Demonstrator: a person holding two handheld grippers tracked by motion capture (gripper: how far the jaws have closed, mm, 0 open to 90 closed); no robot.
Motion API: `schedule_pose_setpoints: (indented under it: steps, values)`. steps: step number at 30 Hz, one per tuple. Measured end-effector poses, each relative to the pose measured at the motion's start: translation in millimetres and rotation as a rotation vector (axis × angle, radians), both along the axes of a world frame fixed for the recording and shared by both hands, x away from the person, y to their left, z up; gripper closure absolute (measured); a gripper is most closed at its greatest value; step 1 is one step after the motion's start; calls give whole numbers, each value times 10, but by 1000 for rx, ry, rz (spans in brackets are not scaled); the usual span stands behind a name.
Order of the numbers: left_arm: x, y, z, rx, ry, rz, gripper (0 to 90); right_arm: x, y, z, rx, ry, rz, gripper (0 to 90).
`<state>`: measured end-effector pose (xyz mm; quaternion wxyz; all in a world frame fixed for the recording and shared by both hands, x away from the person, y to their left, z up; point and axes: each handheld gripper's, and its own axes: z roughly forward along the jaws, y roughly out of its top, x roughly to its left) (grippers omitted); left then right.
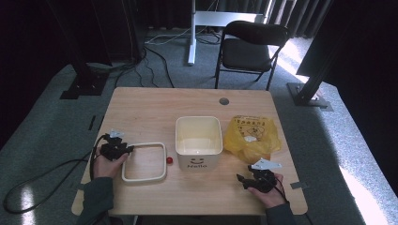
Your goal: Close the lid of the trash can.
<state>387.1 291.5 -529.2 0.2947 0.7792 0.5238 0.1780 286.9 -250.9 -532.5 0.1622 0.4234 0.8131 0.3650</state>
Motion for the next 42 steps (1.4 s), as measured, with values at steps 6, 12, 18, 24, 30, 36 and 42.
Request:
schedule_pose_setpoints:
  steps: [6,12,18,24,30,36,42]
  values:
    - [15,1,11,24,4,-8,705,-1,-1,-10,-1,3,-2,350]
    - [40,-14,9,13,7,-22,627,4,0,-19,-1,5,-1,351]
    - [65,-2,-6,-11,-3,-26,614,7,8,-33,-4,9,4,352]
    - [55,-27,-1,6,-5,-46,700,6,12,-36,-5,9,3,353]
    - [43,-60,-6,17,-17,-57,757,3,8,-34,-2,9,2,354]
    - [26,-65,-6,23,-33,-51,770,2,8,-41,-3,12,4,358]
    - [12,-24,22,7,-43,-8,786,1,6,-46,-2,14,3,359]
